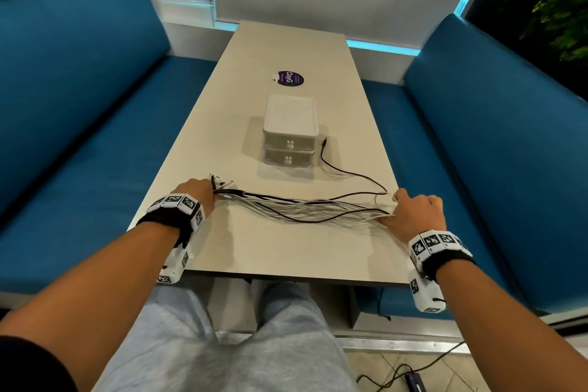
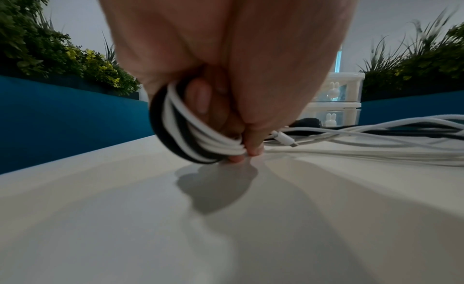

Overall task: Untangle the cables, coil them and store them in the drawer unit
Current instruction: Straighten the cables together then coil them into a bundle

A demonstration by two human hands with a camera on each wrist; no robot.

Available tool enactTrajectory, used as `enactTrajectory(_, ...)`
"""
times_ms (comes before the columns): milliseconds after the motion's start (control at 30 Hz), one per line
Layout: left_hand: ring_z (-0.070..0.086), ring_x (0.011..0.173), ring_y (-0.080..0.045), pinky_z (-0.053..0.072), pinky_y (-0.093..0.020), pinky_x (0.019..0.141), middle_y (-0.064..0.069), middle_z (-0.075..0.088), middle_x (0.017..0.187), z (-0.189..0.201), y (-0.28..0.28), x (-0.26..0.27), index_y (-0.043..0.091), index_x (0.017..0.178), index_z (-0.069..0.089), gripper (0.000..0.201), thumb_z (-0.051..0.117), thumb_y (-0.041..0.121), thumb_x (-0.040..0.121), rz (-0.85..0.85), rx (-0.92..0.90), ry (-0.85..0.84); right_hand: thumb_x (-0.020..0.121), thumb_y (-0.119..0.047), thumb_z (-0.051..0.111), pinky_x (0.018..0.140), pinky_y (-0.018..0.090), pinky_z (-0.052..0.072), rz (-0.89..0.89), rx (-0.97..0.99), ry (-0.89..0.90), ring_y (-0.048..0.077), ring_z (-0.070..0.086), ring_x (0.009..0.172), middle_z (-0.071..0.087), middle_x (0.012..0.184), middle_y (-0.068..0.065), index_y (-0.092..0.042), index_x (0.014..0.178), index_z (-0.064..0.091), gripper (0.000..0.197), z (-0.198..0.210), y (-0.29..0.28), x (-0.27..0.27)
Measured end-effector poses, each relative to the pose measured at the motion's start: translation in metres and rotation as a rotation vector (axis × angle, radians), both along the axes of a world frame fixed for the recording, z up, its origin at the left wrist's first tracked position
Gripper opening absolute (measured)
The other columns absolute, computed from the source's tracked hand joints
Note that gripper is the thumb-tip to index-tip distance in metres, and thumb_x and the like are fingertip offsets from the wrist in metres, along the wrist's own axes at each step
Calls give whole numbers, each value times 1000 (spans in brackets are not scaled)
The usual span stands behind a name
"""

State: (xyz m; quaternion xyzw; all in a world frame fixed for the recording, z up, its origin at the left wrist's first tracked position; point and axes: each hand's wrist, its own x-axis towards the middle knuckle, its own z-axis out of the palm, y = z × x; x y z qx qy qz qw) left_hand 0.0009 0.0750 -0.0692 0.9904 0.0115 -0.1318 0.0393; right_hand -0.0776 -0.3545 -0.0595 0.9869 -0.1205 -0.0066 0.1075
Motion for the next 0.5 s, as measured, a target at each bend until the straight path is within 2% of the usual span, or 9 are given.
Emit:
enactTrajectory(100,56,72,-29,44,-31,64,-4,48,72,-1,1,-2,10,90,53,18,48,25,98,13,4,-5,67,-85,49,104,42,28,-8,22,27,26,53,110,63,96,-1,-27,120,49,78,8,8,-2)
enactTrajectory(167,56,72,-29,43,-31,64,-5,48,72,0,-1,-3,10,89,53,17,48,24,98,17,11,-9,57,-94,46,108,44,25,-43,72,71,28,49,122,64,118,-2,-29,133,42,100,10,9,-2)
enactTrajectory(233,55,72,-28,43,-31,64,-5,50,76,1,-1,-3,10,92,54,16,49,23,98,17,16,-6,44,-103,39,107,46,28,-68,142,160,27,53,122,64,123,-7,-29,148,22,129,7,4,0)
enactTrajectory(267,55,72,-28,43,-31,64,-6,51,78,3,-2,-3,9,93,54,16,49,23,99,18,20,-3,42,-103,40,105,47,30,-69,205,196,25,55,121,63,126,-10,-29,151,10,135,7,1,0)
enactTrajectory(300,55,73,-28,42,-31,64,-7,52,80,4,-2,-3,9,95,54,15,49,23,99,15,24,-1,47,-99,46,103,48,34,-71,287,214,25,56,121,62,128,-14,-32,152,1,133,6,-4,0)
enactTrajectory(333,55,73,-28,42,-31,64,-7,52,80,5,-2,-3,9,96,55,15,49,23,99,10,27,0,56,-91,55,101,49,38,-70,363,202,27,58,119,62,127,-14,-34,152,-2,125,7,-9,0)
enactTrajectory(367,54,73,-27,43,-31,64,-7,52,79,5,-3,-3,8,98,56,16,49,22,99,8,29,1,67,-77,63,98,48,45,-66,416,164,30,60,113,65,121,-10,-36,150,2,111,8,-14,-1)
enactTrajectory(433,55,71,-28,43,-31,64,-6,50,75,7,-4,-3,7,99,57,16,48,19,98,7,30,6,83,-48,67,89,46,51,-37,466,80,30,61,98,67,105,-3,-35,145,17,80,9,-17,-3)
enactTrajectory(500,56,70,-27,44,-31,63,-4,48,70,8,-5,-5,7,99,58,15,46,17,97,11,27,11,87,-24,63,88,45,49,11,483,18,30,56,95,58,108,-1,-29,137,29,61,10,-13,-5)
